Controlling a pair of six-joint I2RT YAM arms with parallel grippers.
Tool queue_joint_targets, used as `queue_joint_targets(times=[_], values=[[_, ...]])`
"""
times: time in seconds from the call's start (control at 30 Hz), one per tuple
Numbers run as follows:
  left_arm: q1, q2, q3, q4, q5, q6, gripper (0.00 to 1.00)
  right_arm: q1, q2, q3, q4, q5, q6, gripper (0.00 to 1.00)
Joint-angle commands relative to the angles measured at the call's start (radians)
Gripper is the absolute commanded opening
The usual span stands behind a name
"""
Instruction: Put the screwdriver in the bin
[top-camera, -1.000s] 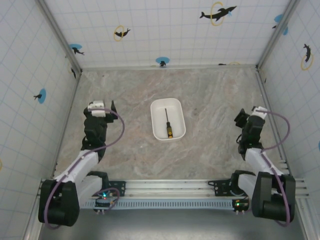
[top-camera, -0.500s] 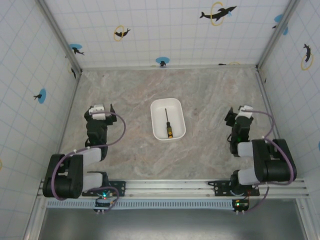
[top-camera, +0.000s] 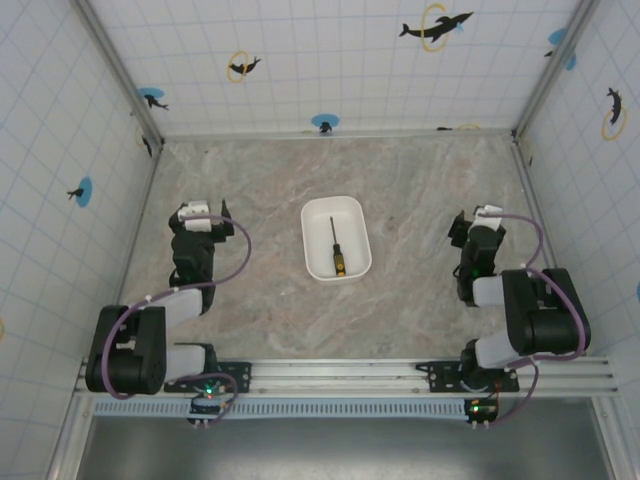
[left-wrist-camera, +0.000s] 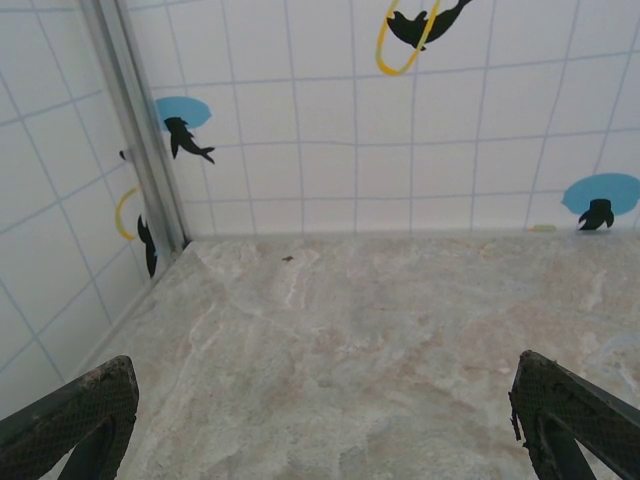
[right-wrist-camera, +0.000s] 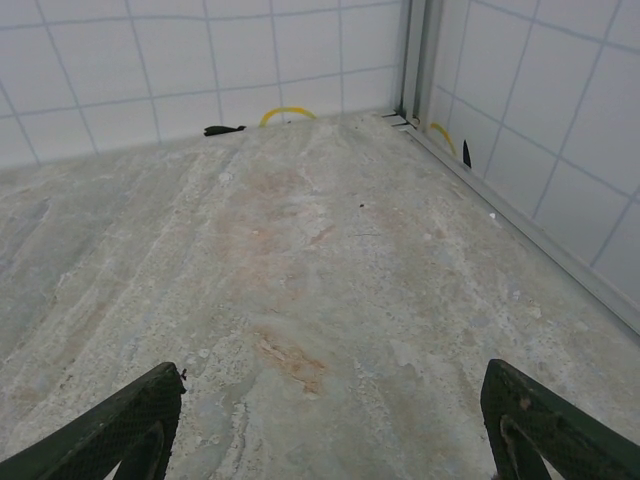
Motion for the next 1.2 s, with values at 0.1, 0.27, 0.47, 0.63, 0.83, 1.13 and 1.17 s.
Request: queue_joint_targets(times=[0.1,0.27,0.47,0.63,0.83,1.13,1.17], values=[[0.008,-0.003,-0.022,-0.009,-0.012,-0.020,0.97,-0.003,-0.008,0.027,0.005,0.017,-0.006,0.80],[0.013,0.127,-0.101,0.219,-0.062,-0.046,0.98,-0.003,-0.007,0.027,0.005,0.017,-0.006,0.80],[0.020,0.222,-0.031,0.167,-0.054,-0.053,0.98,-0.002,-0.008,0.027,0.005,0.018,-0.006,0.81],[0.052,0.240,-0.032,0.180,0.028,-0.056,0.98,-0.002,-0.007,0.027,0.005,0.018,-0.006,0.81],[0.052,0.242,-0.033,0.181,0.034,-0.056,0.98,-0.001,-0.007,0.026,0.004,0.018,-0.005,0.83],[0.052,0.240,-0.033,0.184,0.034,-0.052,0.98,-0.001,-0.007,0.028,0.003,0.019,-0.006,0.99],[0.052,0.240,-0.034,0.183,0.033,-0.052,0.98,-0.001,-0.008,0.028,0.004,0.018,-0.005,0.99]])
